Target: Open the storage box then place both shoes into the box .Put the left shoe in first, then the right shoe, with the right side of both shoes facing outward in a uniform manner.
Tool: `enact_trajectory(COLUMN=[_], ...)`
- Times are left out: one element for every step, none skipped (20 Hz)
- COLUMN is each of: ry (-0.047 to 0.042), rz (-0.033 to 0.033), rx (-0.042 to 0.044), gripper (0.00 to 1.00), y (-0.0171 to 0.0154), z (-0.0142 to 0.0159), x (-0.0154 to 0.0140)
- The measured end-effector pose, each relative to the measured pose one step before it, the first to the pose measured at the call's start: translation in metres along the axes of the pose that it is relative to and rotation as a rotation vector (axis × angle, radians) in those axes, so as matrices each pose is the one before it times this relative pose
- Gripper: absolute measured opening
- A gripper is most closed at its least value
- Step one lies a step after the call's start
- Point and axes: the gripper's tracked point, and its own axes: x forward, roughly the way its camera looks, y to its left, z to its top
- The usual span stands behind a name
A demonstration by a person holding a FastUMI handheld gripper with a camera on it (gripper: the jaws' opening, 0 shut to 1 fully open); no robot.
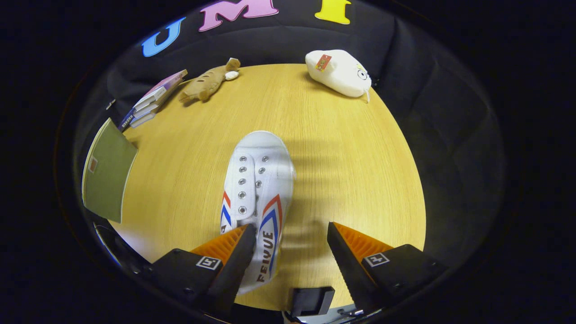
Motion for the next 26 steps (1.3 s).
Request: enact_trajectory(ry=[0.01288, 0.00452, -0.00601, 0.01034, 0.00927, 0.00438, 0.00735, -0.00376, 0.00582, 0.00345, 0.00365, -0.00104, -0.0028, -0.00058, -0.00116, 0.00221, 0.00276, -0.00261, -0.00047, -0.00846, -0.01471, -0.01836, -0.01221, -0.01023, -0.00825, -0.00945], rz=[0.00453, 0.01755, 0.01649, 0.0171, 0.02039, 0.01364, 0.00144, -0.00632, -0.00718, -0.01092, -0.01304, -0.01369, -0.01485, -0.0121, -0.00798, -0.00272, 0.00093, 0.00003, 0.00089, -0.00082, -0.00257, 0.00077, 0.00579, 0.00958, 0.01279, 0.01766], rx=[0.00151, 0.00489, 0.01142, 0.01377, 0.01943, 0.02867, 0.02025, 0.00423, 0.00334, 0.00227, 0.00519, 0.01698, 0.01891, 0.00403, 0.00204, 0.0122, 0.02157, 0.02811, 0.02417, 0.01092, 0.00519, 0.00671, 0.01182, 0.0154, 0.01577, 0.01335], gripper=[0.99, 0.99, 0.94, 0.88, 0.75, 0.7, 0.5, 0.4, 0.39, 0.37, 0.31, 0.31, 0.18, 0.15, 0.08, 0.07, 0.07, 0.07, 0.06, 0.06, 0.06, 0.06, 0.06, 0.06, 0.06, 0.06], y=[0.00063, 0.00316, 0.00388, 0.00418, 0.0044, 0.0046, 0.0018, -0.00054, 0.00026, -0.00133, -0.00126, -0.00216, -0.00163, 0.00048, 0.00034, 0.00212, 0.00345, 0.00442, 0.00527, 0.00707, 0.01025, 0.01187, 0.01256, 0.0147, 0.017, 0.01824], z=[-0.00152, 0.00133, 0.00286, -0.0003, -0.00196, 0.00061, -0.00163, 0.00283, -0.00249, 0.00033, 0.00123, 0.00127, 0.00127, -0.00046, 0.0003, -0.00033, -0.00014, 0.0016, -0.00055, 0.00153, 0.00197, 0.00202, 0.00035, 0.00018, -0.00009, -0.00059], x=[0.00432, 0.00094, 0.00196, 0.00179, 0.00011, 0.00111, 0.00111, -0.00216, 0.00227, -0.00257, 0.00258, 0.00037, -0.00075, -0.00148, -0.00009, -0.00275, -0.00212, -0.00345, -0.00564, -0.0046, -0.00784, -0.00955, -0.00951, -0.00974, -0.01082, -0.01019])
